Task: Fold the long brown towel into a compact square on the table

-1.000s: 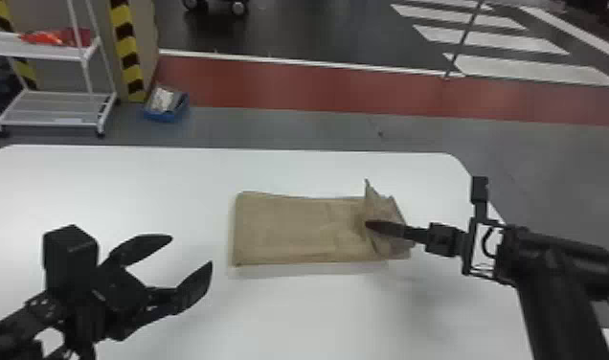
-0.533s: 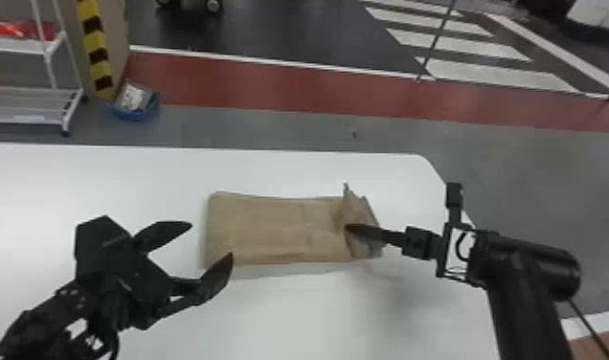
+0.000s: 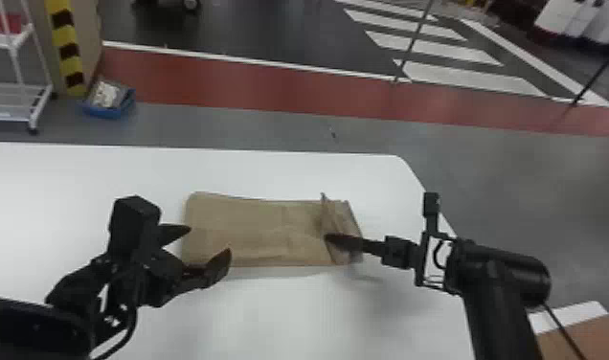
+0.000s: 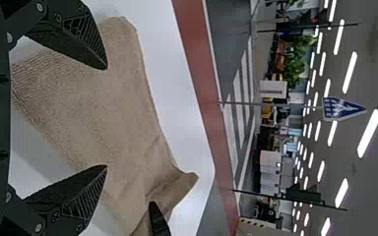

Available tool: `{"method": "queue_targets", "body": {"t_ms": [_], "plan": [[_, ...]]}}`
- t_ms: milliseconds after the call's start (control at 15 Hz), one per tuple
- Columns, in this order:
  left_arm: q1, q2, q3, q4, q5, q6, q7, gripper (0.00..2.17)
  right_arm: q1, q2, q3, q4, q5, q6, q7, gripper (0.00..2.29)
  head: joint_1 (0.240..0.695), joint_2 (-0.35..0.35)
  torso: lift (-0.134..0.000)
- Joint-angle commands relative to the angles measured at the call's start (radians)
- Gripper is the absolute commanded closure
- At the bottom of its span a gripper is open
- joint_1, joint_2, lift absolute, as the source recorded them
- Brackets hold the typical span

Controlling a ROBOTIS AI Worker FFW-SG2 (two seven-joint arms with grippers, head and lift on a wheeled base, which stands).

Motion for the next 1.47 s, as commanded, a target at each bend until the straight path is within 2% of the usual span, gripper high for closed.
{"method": "queue_targets", "body": {"t_ms": [0, 333, 467, 600, 733, 867, 1000, 1200, 1400], "plan": [[-0.044, -0.003, -0.002, 0.065, 0.006, 0.06, 0.003, 0.19, 0.016, 0.0, -0.002, -0.004, -0.002, -0.003, 0.0, 1.65, 0.695, -0.332, -0.123], [-0.072, -0.006, -0.003, 0.103, -0.008, 0.06, 0.02, 0.22, 0.019, 0.0, -0.005, -0.004, -0.005, -0.006, 0.001, 1.65, 0.695, -0.322, -0.123], [-0.072, -0.006, -0.009, 0.103, -0.02, 0.066, 0.017, 0.5, 0.019, -0.002, -0.014, -0.004, -0.007, -0.015, 0.001, 1.65, 0.695, -0.321, -0.123], [-0.072, -0.006, -0.009, 0.102, -0.04, 0.076, 0.001, 0.56, 0.019, -0.002, -0.017, -0.004, -0.008, -0.015, 0.001, 1.65, 0.695, -0.324, -0.123], [-0.069, -0.006, -0.003, 0.099, -0.046, 0.076, 0.0, 1.07, 0.021, -0.002, -0.022, -0.004, -0.008, -0.021, 0.001, 1.65, 0.695, -0.328, -0.123], [-0.04, -0.005, 0.024, 0.047, -0.04, 0.082, -0.028, 1.07, 0.022, -0.002, -0.028, -0.004, -0.008, -0.028, 0.001, 1.65, 0.695, -0.326, -0.123], [-0.007, -0.002, 0.07, -0.055, -0.034, 0.183, -0.069, 1.07, 0.027, -0.005, -0.031, -0.004, -0.013, -0.028, 0.003, 1.65, 0.695, -0.325, -0.123], [0.065, 0.001, 0.169, -0.194, -0.021, 0.25, -0.132, 1.07, 0.034, -0.006, -0.031, -0.004, -0.014, -0.025, 0.008, 1.65, 0.695, -0.314, -0.123], [0.095, 0.006, 0.236, -0.233, -0.02, 0.306, -0.195, 1.07, 0.045, 0.0, -0.008, -0.039, -0.011, -0.012, 0.009, 1.65, 0.695, -0.278, -0.123]]}}
